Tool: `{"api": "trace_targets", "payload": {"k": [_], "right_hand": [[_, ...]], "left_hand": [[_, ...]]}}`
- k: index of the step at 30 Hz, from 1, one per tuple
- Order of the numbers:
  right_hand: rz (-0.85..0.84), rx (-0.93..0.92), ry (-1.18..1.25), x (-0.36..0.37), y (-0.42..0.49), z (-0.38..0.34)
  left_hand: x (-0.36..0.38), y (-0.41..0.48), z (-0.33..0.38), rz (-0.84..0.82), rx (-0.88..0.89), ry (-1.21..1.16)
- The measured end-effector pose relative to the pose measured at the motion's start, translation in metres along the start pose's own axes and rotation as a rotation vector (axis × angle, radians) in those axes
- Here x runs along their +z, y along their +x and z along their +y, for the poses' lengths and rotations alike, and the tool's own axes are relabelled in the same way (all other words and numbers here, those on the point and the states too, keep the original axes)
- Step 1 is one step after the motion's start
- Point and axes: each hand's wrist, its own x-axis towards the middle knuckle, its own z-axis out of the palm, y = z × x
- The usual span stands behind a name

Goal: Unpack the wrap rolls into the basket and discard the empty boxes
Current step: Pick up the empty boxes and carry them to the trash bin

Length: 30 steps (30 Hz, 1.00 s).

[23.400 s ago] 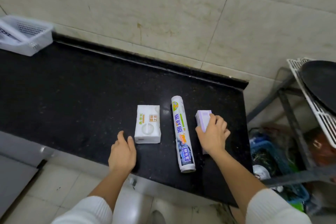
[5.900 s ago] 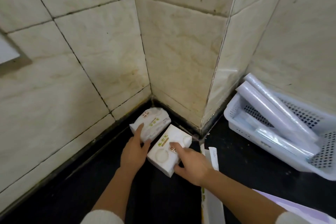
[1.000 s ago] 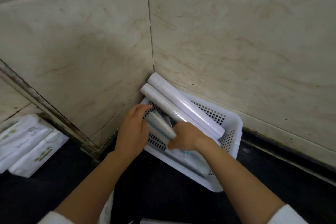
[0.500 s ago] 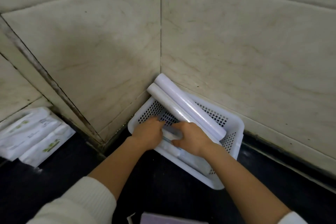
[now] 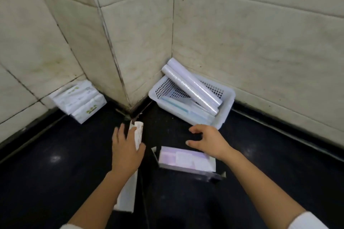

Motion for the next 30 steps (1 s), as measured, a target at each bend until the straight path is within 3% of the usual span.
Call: {"api": "trace_targets", "payload": {"k": [3, 6, 8, 14, 17, 24, 30], "right_hand": [[-0.135, 0.092, -0.232, 0.015, -0.03, 0.014], [-0.23, 0.216, -0.416, 0.031, -0.049, 0.024], [-0.202, 0.25, -0.459, 0.043, -0.059, 0.024], [-0.045, 0.35, -0.226, 0.071, -0.095, 0.014], [-0.027, 0.305, -0.113, 0.069, -0.108, 0.006], [-0.12, 0.069, 0.02, 0.067, -0.132, -0.023], [-0.349, -0.157, 0.079, 0.101, -0.203, -0.012]], "left_hand": [[0.007, -0.045, -0.031, -0.175, -0.204, 0.073], [0.015, -0.079, -0.047, -0.322, -0.263, 0.046], [0.016, -0.096, -0.054, -0.35, -0.252, 0.061], [0.008, -0.124, -0.055, -0.25, -0.249, -0.122], [-0.001, -0.145, -0.048, -0.211, -0.238, -0.192], [-0.026, -0.226, -0.036, -0.003, -0.315, -0.245], [-0.005, -0.358, -0.013, 0.257, -0.528, -0.213]]}}
